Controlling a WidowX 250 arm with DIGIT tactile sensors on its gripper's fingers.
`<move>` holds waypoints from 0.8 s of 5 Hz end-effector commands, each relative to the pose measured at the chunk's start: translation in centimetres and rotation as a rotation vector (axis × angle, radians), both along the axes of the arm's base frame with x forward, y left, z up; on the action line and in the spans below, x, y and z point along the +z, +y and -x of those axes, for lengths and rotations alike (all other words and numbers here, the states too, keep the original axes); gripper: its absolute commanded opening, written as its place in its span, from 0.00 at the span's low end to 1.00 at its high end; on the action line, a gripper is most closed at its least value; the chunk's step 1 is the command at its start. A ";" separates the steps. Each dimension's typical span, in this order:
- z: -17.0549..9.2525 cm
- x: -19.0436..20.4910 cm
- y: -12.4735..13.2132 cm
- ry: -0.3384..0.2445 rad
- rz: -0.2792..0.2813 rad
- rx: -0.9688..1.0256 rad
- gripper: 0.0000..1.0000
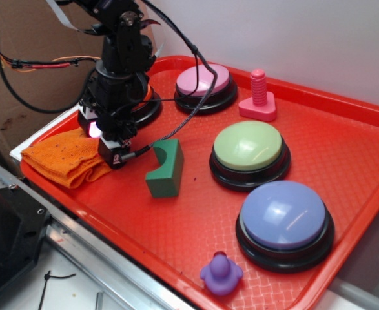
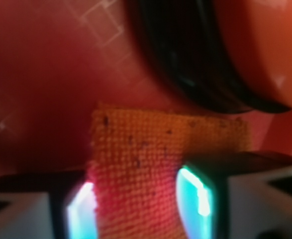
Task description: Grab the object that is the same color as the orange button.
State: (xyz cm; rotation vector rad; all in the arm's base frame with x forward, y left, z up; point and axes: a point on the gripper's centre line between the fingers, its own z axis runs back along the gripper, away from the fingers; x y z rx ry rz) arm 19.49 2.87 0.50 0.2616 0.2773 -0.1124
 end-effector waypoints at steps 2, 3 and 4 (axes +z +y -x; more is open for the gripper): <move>0.7 3.8 -0.3 -0.096 0.036 0.054 0.00; 0.7 4.8 -0.6 -0.110 0.063 0.048 0.00; 1.3 9.7 -2.1 -0.187 0.151 0.057 0.00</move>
